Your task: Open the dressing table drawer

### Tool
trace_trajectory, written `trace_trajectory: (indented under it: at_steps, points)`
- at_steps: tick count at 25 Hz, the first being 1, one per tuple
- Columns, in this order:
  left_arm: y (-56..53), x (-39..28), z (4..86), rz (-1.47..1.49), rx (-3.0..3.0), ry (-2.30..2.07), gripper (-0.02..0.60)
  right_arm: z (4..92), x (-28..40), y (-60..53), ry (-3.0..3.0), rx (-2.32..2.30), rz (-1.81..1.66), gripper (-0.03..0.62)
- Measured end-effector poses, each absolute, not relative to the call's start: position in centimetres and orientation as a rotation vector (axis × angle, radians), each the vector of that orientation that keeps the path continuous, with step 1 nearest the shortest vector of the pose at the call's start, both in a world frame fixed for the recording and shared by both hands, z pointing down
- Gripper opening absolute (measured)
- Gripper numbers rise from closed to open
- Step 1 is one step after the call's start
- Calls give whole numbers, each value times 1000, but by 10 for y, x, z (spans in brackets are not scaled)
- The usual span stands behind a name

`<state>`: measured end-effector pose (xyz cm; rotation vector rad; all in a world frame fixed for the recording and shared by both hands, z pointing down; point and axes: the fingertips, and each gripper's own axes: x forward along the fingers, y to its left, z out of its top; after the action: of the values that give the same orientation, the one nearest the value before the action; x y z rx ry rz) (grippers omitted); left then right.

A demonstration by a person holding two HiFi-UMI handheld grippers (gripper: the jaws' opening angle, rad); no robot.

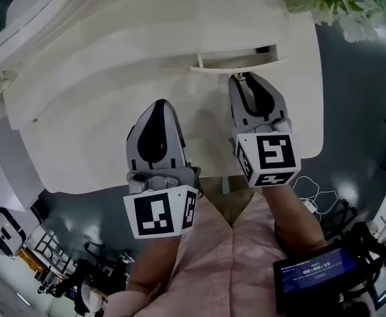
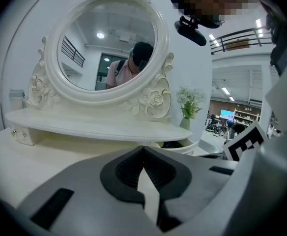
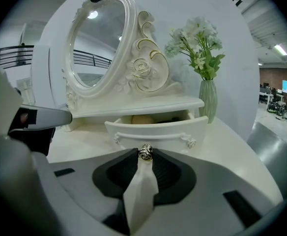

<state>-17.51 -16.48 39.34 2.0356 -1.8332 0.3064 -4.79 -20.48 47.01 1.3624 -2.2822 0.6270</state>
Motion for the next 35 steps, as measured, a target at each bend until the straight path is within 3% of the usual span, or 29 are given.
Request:
trace_trajectory:
  at_steps: [35]
  points:
    - [-151, -148, 390, 305, 2068, -1816, 21, 470, -29, -180, -2286, 1358, 646, 103]
